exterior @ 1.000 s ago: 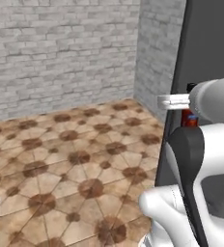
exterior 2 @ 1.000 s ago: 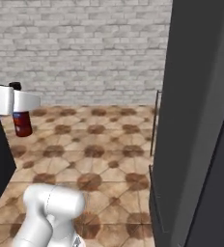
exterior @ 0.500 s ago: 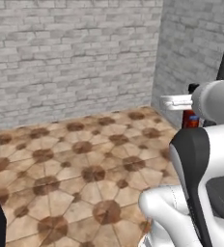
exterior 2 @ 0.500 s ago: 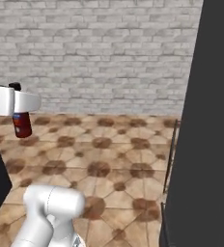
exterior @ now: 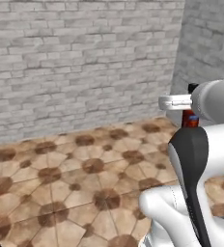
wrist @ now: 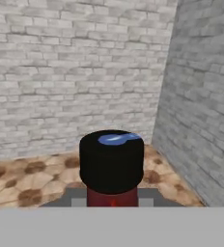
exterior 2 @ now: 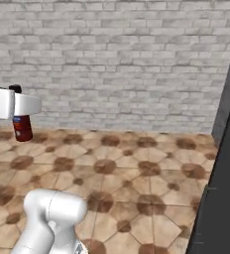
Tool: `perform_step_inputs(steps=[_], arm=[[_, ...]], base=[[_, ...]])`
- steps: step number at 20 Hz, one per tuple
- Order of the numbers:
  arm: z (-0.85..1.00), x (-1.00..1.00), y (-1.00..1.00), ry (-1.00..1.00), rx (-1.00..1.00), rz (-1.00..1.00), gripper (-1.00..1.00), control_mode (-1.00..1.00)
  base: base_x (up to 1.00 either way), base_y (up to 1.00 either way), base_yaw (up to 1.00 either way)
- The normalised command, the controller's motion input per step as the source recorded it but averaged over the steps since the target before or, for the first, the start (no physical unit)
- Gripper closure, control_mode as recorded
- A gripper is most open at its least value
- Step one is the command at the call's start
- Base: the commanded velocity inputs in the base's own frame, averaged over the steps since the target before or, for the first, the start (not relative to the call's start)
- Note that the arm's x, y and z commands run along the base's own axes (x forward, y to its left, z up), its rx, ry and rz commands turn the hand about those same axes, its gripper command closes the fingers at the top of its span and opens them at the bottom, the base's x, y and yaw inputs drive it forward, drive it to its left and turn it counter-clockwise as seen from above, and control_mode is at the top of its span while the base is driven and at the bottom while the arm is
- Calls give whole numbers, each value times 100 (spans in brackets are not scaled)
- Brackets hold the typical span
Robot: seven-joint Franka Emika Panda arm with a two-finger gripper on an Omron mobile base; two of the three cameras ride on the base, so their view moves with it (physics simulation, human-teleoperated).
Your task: Move the mayonnaise and condiment bottle from the cabinet to the dining counter.
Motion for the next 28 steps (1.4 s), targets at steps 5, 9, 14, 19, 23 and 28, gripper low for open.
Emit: perform_step_inputs(steps=[5,9,14,19,23,28], arm=[[0,0,0,0,0,0,100,100],[0,0,0,0,0,0,100,100],[0,0,0,0,0,0,100,100],[0,0,0,0,0,0,100,100],[0,0,0,0,0,0,100,100],[0,0,0,0,0,0,100,100]], base=[[100,12,27],[92,1,55],[58,0,74],[69,-6,76],[92,-35,62],[93,-74,44]])
